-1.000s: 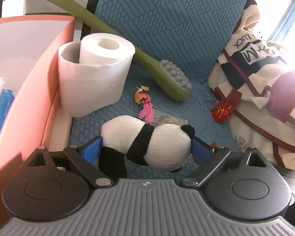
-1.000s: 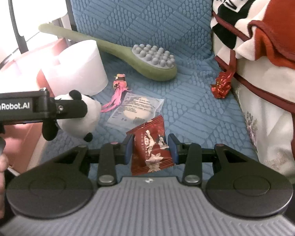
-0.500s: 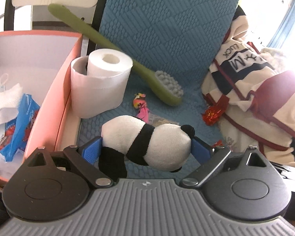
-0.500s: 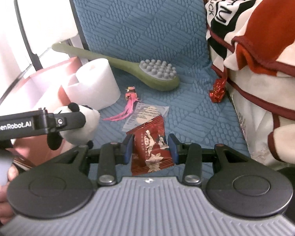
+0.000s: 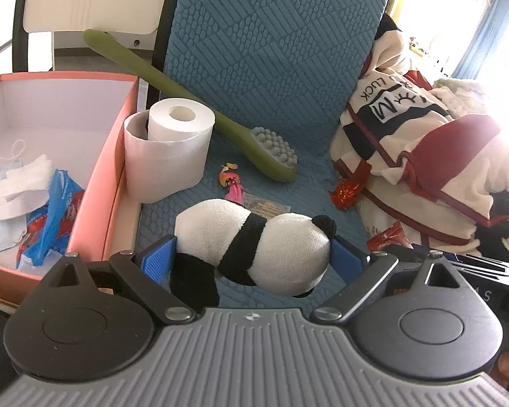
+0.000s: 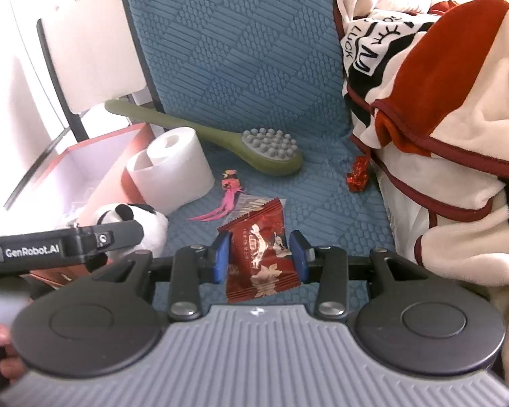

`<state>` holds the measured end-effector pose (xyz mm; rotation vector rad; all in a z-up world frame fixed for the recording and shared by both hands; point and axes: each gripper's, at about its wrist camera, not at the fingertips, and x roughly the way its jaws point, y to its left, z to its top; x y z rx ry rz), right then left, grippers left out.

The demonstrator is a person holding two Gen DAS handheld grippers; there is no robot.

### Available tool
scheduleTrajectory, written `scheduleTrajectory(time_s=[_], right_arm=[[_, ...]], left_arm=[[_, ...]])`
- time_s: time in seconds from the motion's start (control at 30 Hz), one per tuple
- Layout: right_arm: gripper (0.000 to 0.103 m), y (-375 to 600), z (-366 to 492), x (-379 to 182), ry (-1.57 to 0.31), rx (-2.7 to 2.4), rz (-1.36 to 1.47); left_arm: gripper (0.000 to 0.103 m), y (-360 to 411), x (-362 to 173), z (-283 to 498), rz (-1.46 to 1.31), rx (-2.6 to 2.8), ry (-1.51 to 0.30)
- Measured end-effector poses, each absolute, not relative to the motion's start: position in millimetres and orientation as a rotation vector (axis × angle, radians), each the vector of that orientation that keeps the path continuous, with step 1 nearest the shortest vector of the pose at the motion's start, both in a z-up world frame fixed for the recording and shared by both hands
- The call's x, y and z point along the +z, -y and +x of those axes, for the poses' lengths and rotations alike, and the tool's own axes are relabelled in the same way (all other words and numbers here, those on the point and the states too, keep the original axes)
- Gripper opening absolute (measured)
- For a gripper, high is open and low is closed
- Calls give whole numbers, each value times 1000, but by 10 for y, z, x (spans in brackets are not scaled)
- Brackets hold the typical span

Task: Organize soft objects
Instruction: 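Lift and carry the panda in the left gripper and packet in the right gripper over the box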

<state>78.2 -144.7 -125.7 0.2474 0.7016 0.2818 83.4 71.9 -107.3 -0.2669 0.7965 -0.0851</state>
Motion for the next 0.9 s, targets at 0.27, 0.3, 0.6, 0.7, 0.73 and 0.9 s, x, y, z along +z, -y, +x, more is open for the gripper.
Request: scheduleTrajectory(time_s=[0.27, 0.3, 0.6, 0.7, 0.73, 0.9], right_arm=[[42, 1257, 667, -1079, -678, 317, 243], [42, 1222, 665, -1066, -674, 324, 240], [42, 858, 630, -885, -645, 394, 228], [42, 705, 614, -782, -633, 426, 215], [42, 655, 604, -749, -629, 435, 214], [42, 441, 557, -602, -611, 487, 222]], left_arm=[[96, -878, -897, 626, -290, -87, -778], [96, -906, -869, 589, -290, -86, -769], [96, -1203, -684, 367, -308, -37, -735], [96, -1317, -631, 308, -319, -27, -729], [96, -1352, -613, 290, -319, -23, -728], [96, -1549, -499, 200, -321, -18, -705]])
